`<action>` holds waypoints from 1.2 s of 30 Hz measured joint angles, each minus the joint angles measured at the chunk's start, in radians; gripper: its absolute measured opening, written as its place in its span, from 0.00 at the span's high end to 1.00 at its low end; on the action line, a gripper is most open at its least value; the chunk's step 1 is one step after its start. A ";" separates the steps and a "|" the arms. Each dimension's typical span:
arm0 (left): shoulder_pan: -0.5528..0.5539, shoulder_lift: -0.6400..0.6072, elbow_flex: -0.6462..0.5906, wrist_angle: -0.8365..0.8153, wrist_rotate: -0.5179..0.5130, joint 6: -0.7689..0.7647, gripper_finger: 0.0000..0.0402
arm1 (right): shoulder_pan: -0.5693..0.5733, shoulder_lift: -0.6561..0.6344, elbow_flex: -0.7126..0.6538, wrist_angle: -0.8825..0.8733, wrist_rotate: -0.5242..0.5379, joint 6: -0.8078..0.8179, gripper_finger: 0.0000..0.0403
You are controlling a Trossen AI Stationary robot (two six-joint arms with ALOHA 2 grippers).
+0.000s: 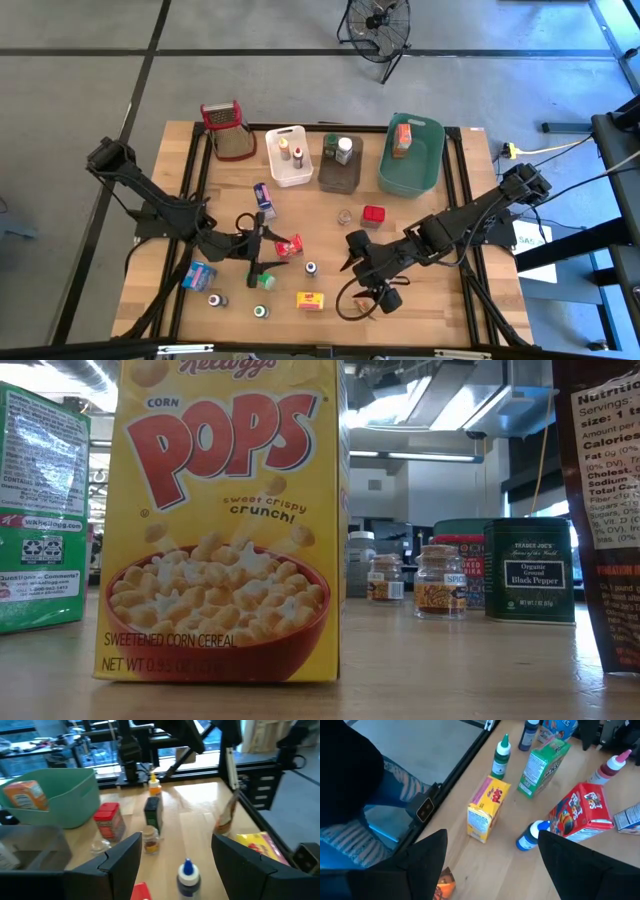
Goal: Pick & Place Kitchen Items
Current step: Put the green cereal box into the green bin
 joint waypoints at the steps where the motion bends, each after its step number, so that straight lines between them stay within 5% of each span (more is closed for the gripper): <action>1: 0.000 0.000 0.000 0.000 0.009 0.000 0.41 | 0.002 0.000 0.000 0.003 0.000 0.000 0.22; 17: 0.014 -0.007 0.000 0.008 0.097 -0.178 0.41 | 0.043 0.061 0.000 0.012 0.000 0.023 0.22; 23: 0.002 -0.040 0.000 -0.047 0.281 -0.125 0.41 | 0.033 0.096 0.000 0.027 0.000 0.023 0.22; 36: -0.098 -0.007 0.321 -0.742 0.151 -0.200 0.42 | -0.032 0.103 0.000 0.063 0.002 -0.004 0.22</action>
